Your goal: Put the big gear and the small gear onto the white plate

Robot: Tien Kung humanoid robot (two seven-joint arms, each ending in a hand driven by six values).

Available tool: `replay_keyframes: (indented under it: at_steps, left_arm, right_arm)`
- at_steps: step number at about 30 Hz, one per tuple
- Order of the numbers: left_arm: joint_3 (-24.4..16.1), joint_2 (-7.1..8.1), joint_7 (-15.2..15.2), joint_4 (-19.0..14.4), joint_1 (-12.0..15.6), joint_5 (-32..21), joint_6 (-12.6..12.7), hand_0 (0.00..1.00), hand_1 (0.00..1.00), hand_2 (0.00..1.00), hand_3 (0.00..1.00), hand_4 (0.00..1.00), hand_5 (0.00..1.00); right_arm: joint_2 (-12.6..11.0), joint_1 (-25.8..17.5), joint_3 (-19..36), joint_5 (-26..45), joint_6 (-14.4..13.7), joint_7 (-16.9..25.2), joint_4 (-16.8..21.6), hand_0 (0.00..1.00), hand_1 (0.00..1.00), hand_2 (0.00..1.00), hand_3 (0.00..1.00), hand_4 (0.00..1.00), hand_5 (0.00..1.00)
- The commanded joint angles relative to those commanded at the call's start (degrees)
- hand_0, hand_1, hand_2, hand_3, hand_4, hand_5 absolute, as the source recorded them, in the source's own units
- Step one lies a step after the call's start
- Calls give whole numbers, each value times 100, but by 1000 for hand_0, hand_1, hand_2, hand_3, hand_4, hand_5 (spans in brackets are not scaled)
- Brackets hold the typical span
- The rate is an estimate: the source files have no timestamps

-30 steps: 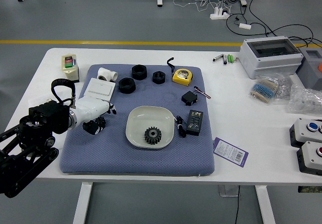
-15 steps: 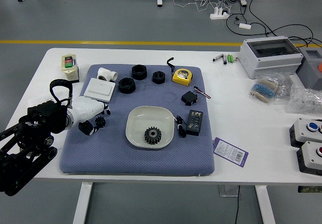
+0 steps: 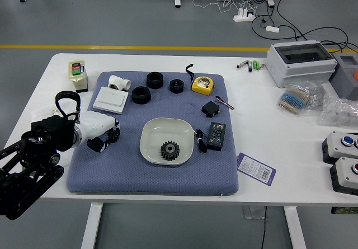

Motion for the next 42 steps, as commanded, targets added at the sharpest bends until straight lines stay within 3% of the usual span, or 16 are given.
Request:
replay_keyframes:
  at_steps: [10, 11, 16, 17, 27, 36, 42]
  left_arm:
    - [3, -35, -24, 44, 22, -125, 94, 450, 574, 640, 684, 415, 2]
    - [1, -36, -28, 43, 23, -130, 103, 422, 533, 572, 648, 303, 2]
    - [-66, -53, -37, -10, 13, -172, 184, 422, 533, 572, 648, 303, 2]
    - [-86, -55, -38, -22, 10, -188, 193, 399, 499, 550, 633, 237, 2]
    - [-308, -101, -39, -125, -2, -410, 335, 391, 491, 538, 625, 208, 2]
    - [-258, -319, -122, -497, -51, -544, 769, 384, 489, 536, 618, 204, 2]
    - [-50, -552, -285, -458, -152, -554, 1213, 394, 505, 556, 625, 234, 2]
  right_arm:
    - [0, -31, -16, 1, 0, 2, 0, 613, 622, 721, 538, 745, 699]
    - [1, -32, -16, 2, 0, 3, 0, 613, 622, 721, 538, 745, 699]
    - [1, -37, -8, 2, 0, 5, 0, 613, 622, 721, 538, 745, 699]
    - [1, -36, -5, 1, 0, 5, 0, 613, 622, 721, 538, 745, 700]
    - [0, -18, 17, -1, 2, 2, -1, 613, 622, 721, 538, 745, 700]
    - [-3, -6, 13, 0, 5, 1, -1, 613, 622, 721, 538, 745, 700]
    - [-8, 5, 8, -6, 5, -1, 0, 613, 621, 721, 538, 745, 700]
